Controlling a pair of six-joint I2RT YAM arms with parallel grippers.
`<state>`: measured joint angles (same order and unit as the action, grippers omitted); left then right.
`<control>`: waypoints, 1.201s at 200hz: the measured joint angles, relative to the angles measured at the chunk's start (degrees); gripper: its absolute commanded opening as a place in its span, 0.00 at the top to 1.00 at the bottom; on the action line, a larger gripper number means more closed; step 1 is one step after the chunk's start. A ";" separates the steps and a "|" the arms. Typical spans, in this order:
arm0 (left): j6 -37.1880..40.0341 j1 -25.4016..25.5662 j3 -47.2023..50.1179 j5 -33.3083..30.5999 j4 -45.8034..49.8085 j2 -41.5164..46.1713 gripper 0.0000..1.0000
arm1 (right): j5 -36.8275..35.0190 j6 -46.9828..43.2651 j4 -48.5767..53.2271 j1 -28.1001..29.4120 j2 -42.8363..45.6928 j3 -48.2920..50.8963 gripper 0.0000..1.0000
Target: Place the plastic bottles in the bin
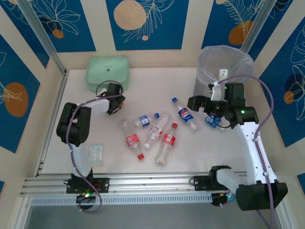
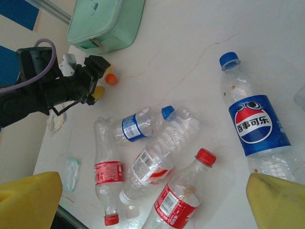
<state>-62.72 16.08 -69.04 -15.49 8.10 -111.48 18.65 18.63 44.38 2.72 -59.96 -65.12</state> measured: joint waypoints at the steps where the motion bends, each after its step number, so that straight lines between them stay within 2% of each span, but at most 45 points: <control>1: -0.13 0.00 0.00 0.00 -0.02 -0.02 0.27 | 0.00 0.00 0.00 0.02 0.00 0.00 0.01; 39: -0.17 -0.11 -0.04 -0.50 -0.35 -0.02 0.44 | -0.20 -0.15 0.70 1.53 -1.22 0.02 0.01; 77: 0.02 -0.22 -0.04 -1.29 -0.42 0.04 0.55 | -0.87 -0.17 2.16 2.21 -1.86 0.00 0.01; 109: 0.13 -0.44 2.23 -1.68 -0.87 2.47 0.56 | -1.84 -0.15 3.63 2.21 -0.94 0.00 0.01; 148: 3.96 -1.20 10.10 -0.94 -2.91 12.28 0.56 | -1.70 0.52 4.94 2.21 1.22 0.00 0.00; 168: 10.16 -1.33 13.31 4.87 -6.08 17.05 0.61 | -0.63 1.99 4.72 2.21 1.79 0.00 0.01; 200: 17.94 -0.94 18.21 20.26 -11.87 22.58 0.62 | 4.83 5.60 1.60 2.43 0.87 0.02 0.01; 221: 20.90 1.36 19.87 27.02 -12.87 24.96 0.62 | 8.33 8.55 -2.32 4.09 -0.85 0.20 0.12; 240: 21.27 6.75 21.49 30.14 -14.73 27.34 0.62 | 8.33 10.80 -6.73 7.98 -2.56 1.31 0.21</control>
<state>-41.45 22.83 -47.55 14.66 -6.63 -84.14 26.98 29.43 37.65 10.70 -62.52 -63.81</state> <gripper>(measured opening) 0.475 0.837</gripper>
